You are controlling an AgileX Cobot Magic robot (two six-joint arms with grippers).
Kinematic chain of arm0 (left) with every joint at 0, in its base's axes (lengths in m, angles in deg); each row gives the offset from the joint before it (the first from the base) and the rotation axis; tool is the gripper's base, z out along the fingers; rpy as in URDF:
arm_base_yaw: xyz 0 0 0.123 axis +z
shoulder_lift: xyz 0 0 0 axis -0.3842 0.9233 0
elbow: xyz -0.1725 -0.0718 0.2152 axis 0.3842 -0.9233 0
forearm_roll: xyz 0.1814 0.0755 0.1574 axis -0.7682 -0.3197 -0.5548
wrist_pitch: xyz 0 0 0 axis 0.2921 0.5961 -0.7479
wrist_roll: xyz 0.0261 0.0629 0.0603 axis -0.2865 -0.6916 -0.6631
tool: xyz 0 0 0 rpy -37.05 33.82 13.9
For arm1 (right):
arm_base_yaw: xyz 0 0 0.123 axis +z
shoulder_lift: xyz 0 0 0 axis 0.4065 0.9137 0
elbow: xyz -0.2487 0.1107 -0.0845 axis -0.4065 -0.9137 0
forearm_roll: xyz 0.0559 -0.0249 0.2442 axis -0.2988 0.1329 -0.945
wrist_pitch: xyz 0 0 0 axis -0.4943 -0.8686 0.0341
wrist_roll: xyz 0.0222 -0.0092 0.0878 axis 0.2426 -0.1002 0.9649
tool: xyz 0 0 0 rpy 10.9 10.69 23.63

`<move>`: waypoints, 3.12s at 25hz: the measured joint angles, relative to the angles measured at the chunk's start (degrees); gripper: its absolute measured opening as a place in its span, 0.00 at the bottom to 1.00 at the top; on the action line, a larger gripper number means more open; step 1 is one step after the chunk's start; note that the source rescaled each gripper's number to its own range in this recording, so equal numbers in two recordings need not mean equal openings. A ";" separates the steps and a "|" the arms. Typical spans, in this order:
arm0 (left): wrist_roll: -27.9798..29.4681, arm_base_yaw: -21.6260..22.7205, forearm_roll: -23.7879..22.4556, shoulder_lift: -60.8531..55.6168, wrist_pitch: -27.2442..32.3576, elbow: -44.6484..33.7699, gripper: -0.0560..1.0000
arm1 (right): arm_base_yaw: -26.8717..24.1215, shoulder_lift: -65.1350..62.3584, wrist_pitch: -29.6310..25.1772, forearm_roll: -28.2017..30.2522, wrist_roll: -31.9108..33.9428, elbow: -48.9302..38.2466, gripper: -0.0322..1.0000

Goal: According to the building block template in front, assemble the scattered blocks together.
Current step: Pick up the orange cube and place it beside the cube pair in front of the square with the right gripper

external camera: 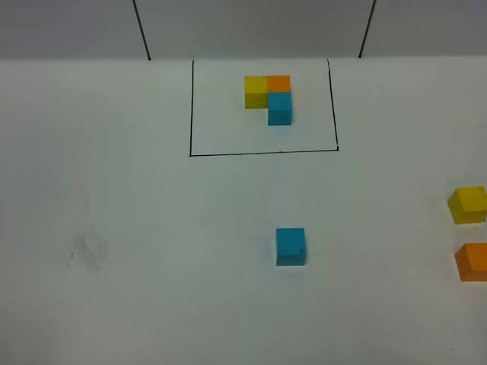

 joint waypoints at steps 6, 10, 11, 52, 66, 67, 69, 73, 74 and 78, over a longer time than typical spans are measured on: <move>15.28 8.49 6.44 -6.07 -1.40 -6.97 0.70 | 0.00 0.00 0.00 0.00 0.00 0.00 0.10; 23.96 11.76 6.83 -6.73 -3.70 -11.67 0.70 | 0.00 0.00 0.00 0.00 0.00 0.00 0.10; 24.83 12.07 6.83 -6.73 -4.03 -12.88 0.70 | 0.00 0.00 0.00 0.00 0.00 0.00 0.10; 31.47 16.80 3.99 -6.73 -6.90 -22.73 0.70 | 0.00 0.00 0.00 0.00 0.00 0.00 0.10; 31.43 16.70 3.99 -6.73 -6.90 -22.73 0.70 | 0.00 0.00 0.00 0.00 0.00 0.00 0.10; 31.43 16.70 3.99 -6.73 -6.90 -22.73 0.70 | 0.00 0.00 0.00 0.00 0.00 0.00 0.10; 31.43 16.70 3.99 -6.73 -6.90 -22.73 0.70 | 0.00 0.00 0.00 0.00 0.00 0.00 0.10; 31.43 16.70 3.99 -6.73 -6.90 -22.73 0.70 | 0.00 0.00 0.00 0.00 0.00 0.00 0.10; 31.43 16.70 3.99 -6.73 -6.90 -22.73 0.70 | 0.00 0.00 0.00 0.00 0.00 0.00 0.10; 31.43 16.70 3.99 -6.73 -6.90 -22.73 0.70 | 0.00 0.00 0.00 0.00 0.00 0.00 0.10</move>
